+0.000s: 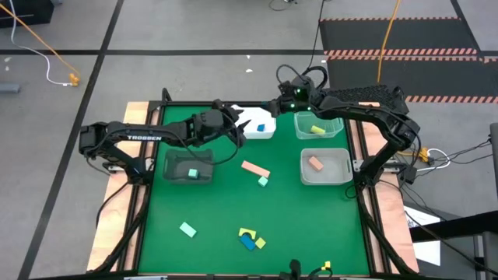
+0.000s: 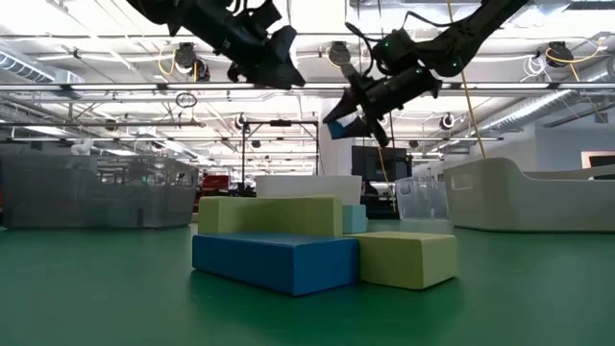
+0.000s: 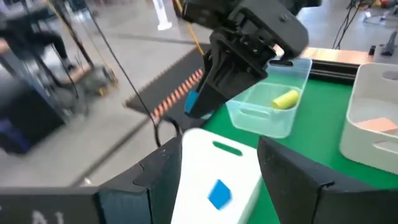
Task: Sort & place blocks by color
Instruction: Put the left blue block into the white bin, then put the top brown block into the gray bin, then put the brown block into the gray bin
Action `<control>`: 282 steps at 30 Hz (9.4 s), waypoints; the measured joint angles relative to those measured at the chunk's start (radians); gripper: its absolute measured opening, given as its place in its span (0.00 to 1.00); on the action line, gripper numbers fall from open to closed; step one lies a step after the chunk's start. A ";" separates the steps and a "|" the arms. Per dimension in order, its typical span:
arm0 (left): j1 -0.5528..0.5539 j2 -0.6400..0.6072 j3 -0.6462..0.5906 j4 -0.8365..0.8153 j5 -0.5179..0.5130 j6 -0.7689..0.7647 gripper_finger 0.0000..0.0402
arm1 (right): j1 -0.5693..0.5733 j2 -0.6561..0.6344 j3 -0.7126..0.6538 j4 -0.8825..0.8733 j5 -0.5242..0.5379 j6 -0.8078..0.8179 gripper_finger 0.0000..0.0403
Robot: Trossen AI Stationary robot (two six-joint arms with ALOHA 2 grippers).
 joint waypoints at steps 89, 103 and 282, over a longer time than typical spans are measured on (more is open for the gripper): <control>0.417 0.038 -0.004 -0.647 0.277 0.118 0.31 | 0.096 -0.071 -0.001 -0.084 0.089 -0.160 0.73; 0.098 -0.110 -0.001 -0.195 0.315 -0.132 0.31 | 0.195 -0.071 -0.001 0.211 -0.110 -0.383 0.73; -0.215 0.151 0.011 0.129 -0.061 0.153 0.32 | 0.287 -0.454 -0.165 -0.184 0.053 0.403 0.66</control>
